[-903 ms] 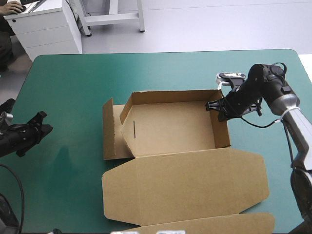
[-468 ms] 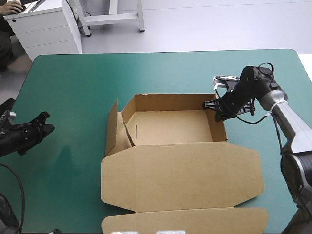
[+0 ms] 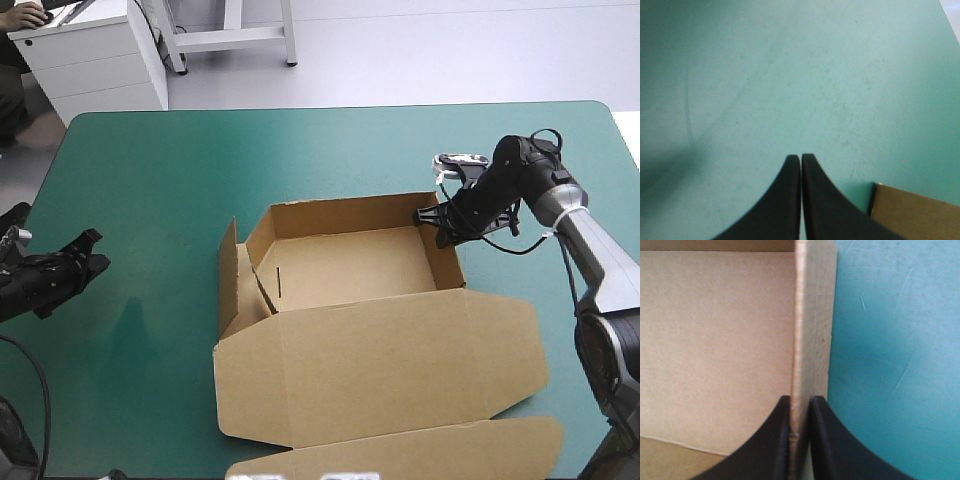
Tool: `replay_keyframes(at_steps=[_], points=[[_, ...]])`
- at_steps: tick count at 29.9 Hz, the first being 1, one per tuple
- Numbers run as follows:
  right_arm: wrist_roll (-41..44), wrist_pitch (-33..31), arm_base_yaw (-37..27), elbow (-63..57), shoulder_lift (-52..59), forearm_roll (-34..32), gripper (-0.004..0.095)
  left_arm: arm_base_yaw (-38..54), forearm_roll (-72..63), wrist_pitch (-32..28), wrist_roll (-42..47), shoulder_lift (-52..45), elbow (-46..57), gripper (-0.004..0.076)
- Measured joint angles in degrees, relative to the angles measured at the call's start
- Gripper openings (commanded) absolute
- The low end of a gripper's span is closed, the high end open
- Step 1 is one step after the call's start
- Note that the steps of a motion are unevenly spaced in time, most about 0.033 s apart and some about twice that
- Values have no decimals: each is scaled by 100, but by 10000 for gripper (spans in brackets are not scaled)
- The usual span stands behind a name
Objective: Fold the box
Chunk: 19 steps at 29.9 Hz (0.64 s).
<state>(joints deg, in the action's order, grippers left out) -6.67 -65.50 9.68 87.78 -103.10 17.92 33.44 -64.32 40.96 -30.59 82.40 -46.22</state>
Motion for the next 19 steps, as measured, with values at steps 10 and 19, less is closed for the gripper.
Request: replay_keyframes(at_steps=[10,19], points=[[-289,266,0,18,-113,226,821,0,0,-28,-59,0,0,-10],[49,-415,0,942,-105,-474,818,0,0,-28,-125,0,0,-10]])
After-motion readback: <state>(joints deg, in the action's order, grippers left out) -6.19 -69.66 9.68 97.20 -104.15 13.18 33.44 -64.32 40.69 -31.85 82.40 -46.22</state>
